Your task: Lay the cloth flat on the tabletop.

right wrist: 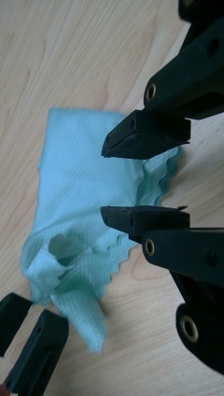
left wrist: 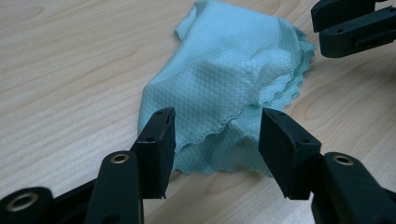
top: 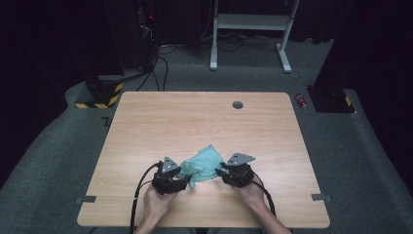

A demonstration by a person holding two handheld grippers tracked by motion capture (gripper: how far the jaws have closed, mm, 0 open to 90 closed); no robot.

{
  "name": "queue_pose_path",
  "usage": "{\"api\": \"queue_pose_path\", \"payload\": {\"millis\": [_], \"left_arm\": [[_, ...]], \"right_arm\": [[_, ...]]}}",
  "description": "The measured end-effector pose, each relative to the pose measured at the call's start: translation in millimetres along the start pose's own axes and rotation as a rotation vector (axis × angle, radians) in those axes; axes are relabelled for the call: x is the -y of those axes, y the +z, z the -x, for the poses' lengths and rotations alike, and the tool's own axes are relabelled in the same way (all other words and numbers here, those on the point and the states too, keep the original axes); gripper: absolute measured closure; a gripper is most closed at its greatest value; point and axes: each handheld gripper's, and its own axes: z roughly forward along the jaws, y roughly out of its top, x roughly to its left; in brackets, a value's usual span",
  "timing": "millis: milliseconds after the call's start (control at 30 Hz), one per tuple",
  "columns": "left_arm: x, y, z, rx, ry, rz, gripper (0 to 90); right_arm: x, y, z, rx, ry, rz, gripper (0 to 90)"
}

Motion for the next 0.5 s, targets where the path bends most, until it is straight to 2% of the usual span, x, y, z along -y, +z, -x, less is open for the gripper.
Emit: {"api": "queue_pose_path", "payload": {"millis": [133, 300, 400, 500], "left_arm": [[1.8, -2.5, 6.0, -0.001, -0.001, 0.002, 43.0], [2.4, -10.3, 18.5, 0.013, -0.004, 0.022, 44.6], [4.0, -9.1, 24.3, 0.016, 0.008, 0.005, 46.8], [6.0, -3.0, 28.3, 0.012, 0.001, -0.022, 51.7]], "right_arm": [[-5.6, 10.8, -8.8, -0.03, -0.034, -0.029, 64.4], [-9.6, 20.0, -15.8, -0.056, -0.054, -0.036, 63.1], [-11.0, 24.5, -17.0, -0.062, -0.051, -0.041, 62.7], [-11.6, 32.4, -17.7, -0.061, -0.044, -0.06, 62.9]]}}
